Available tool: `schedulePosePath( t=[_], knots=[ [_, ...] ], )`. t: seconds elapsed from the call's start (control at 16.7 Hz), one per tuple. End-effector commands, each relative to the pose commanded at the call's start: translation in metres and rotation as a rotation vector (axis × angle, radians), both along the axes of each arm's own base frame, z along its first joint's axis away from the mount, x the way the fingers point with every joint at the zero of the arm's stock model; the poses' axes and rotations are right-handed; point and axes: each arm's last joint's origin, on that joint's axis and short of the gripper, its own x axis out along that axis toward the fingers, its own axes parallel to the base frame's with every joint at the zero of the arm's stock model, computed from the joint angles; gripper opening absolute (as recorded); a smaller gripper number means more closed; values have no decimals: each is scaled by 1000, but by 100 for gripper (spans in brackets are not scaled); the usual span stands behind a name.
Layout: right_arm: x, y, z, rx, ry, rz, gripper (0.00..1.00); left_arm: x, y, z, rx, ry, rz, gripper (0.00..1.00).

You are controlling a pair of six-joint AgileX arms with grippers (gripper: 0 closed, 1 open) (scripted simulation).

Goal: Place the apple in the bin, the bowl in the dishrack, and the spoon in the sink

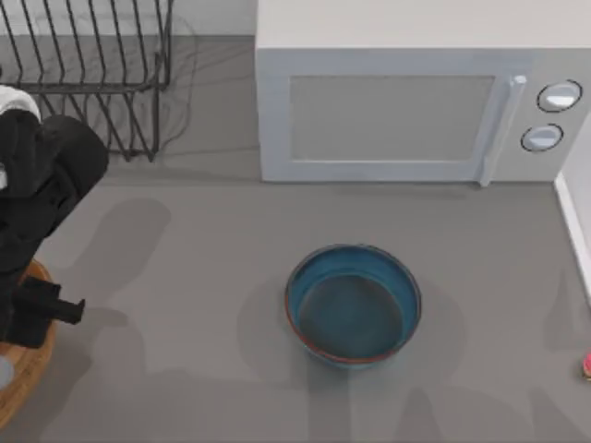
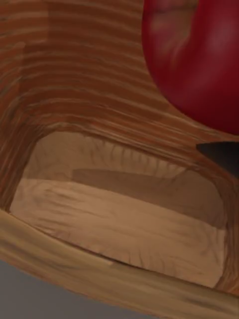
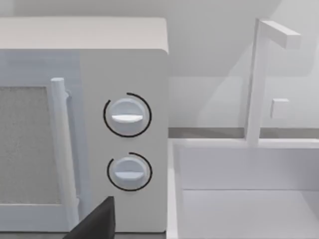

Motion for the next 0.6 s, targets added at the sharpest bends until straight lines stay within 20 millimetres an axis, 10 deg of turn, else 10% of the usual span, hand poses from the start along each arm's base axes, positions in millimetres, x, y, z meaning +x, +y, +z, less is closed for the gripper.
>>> schedulePosePath(
  t=[0.6],
  knots=[
    [0, 0, 0, 0, 0, 0, 100, 0, 0, 0, 0, 0, 0, 100]
  ],
)
